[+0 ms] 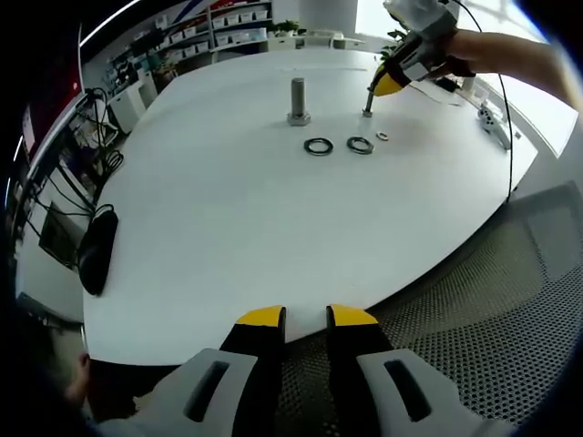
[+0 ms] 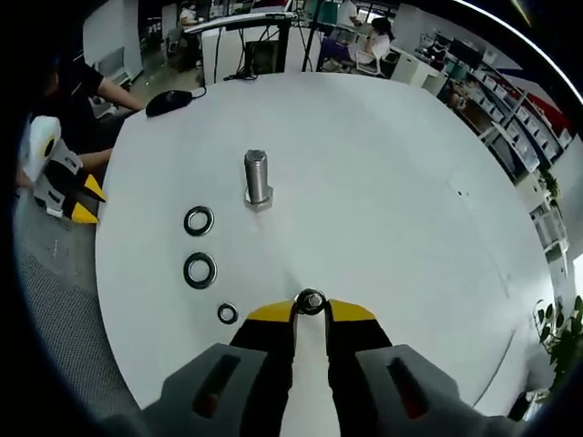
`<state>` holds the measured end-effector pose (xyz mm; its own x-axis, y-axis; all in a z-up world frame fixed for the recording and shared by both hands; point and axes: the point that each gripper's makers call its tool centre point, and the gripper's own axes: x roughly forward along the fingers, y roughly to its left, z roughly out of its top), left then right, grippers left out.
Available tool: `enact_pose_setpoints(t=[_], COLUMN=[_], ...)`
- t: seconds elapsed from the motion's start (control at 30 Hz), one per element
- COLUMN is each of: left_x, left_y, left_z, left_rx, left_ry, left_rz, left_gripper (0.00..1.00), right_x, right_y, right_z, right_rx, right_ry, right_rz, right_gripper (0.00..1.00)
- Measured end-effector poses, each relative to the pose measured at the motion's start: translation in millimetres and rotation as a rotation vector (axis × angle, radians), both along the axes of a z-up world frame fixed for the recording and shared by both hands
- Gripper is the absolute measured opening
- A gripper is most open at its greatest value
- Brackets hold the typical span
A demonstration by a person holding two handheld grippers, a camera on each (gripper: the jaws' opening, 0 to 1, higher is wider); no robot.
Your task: Place the washer onto the threaded stud by aligning its center hole with the stud, sliding it down to the base, and recovering from edge contact or off-axis alignment until the washer reaches the visible bottom stop.
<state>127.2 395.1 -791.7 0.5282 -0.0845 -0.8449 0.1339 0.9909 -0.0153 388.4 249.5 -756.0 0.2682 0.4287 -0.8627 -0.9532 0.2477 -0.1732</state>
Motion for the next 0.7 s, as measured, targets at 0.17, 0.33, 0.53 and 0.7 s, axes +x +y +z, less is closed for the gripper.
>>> enact_pose_setpoints(t=[0.17, 0.33, 0.53, 0.7], left_x=[0.0, 0.4, 0.6, 0.5], left_y=[0.0, 0.1, 0.1, -0.1], left_z=[0.1, -0.2, -0.4, 0.0], left_rx=[0.0, 0.0, 0.0, 0.0], left_ry=[0.0, -0.001, 0.0, 0.0], left_rz=[-0.002, 0.0, -0.001, -0.001], left_gripper=[0.16, 0.16, 0.16, 0.16], right_x=[0.5, -1.3, -4.3, -3.1], right_y=[-0.7, -1.8, -1.9, -4.1], right_z=[-7.1, -13.8, -17.8, -20.4], right_rx=[-0.019, -0.04, -0.051, -0.052], right_ry=[0.004, 0.023, 0.035, 0.041], right_rz=[0.002, 0.004, 0.001, -0.007], right_gripper=[0.14, 0.13, 0.13, 0.16])
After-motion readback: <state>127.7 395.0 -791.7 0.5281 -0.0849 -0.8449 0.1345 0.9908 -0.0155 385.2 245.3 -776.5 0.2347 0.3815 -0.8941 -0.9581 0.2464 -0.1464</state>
